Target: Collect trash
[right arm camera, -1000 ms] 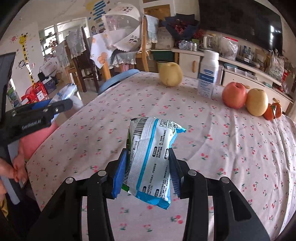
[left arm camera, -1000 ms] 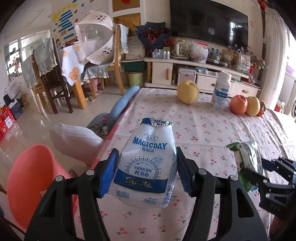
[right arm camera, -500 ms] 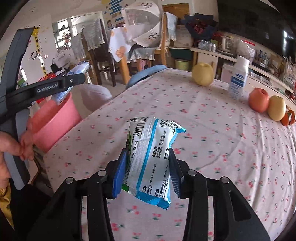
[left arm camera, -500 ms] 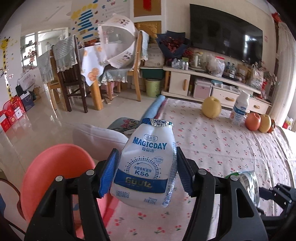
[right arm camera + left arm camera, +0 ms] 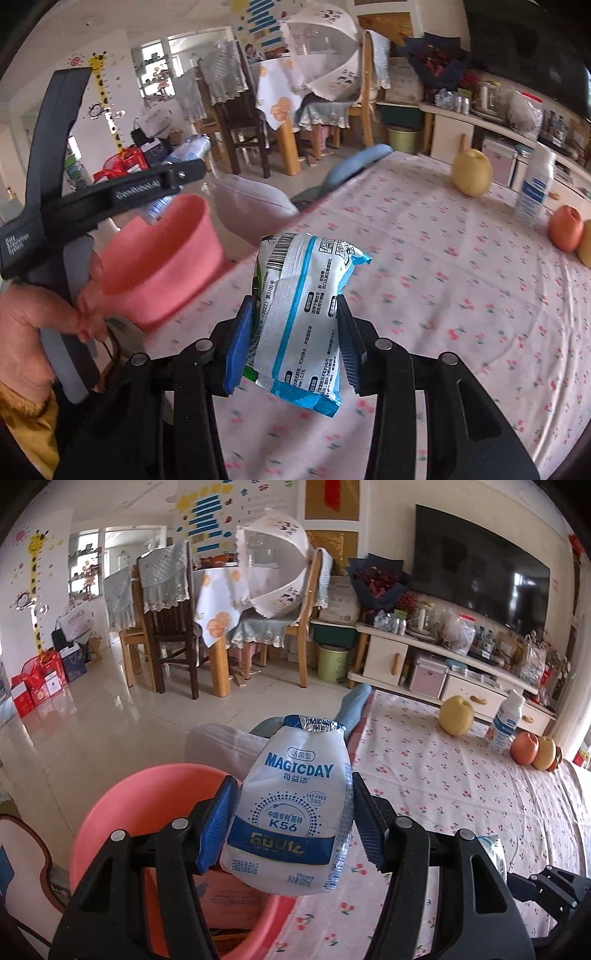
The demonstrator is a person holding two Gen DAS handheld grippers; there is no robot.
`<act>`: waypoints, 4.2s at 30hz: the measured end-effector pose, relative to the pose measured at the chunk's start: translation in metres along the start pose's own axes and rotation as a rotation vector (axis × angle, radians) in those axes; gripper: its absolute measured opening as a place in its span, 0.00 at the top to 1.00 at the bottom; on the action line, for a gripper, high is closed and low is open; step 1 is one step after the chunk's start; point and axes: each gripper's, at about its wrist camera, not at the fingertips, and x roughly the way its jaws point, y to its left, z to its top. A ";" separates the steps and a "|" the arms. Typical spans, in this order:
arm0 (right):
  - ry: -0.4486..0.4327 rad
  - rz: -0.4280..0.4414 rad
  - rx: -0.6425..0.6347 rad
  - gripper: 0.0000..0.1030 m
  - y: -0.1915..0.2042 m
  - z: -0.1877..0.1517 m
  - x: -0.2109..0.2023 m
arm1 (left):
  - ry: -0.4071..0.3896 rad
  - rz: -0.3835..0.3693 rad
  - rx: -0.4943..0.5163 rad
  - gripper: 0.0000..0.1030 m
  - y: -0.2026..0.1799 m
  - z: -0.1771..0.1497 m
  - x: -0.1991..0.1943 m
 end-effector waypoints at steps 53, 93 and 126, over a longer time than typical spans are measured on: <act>0.000 -0.025 0.060 0.10 0.033 0.010 0.028 | -0.019 0.220 -0.122 0.06 0.073 0.005 0.001; -0.150 -0.497 0.239 0.10 -0.093 -0.117 -0.164 | -0.046 -0.208 0.287 0.04 -0.186 -0.078 -0.077; -0.282 -0.735 0.263 0.07 -0.093 -0.166 -0.244 | -0.128 -0.342 0.251 0.04 -0.194 -0.106 -0.134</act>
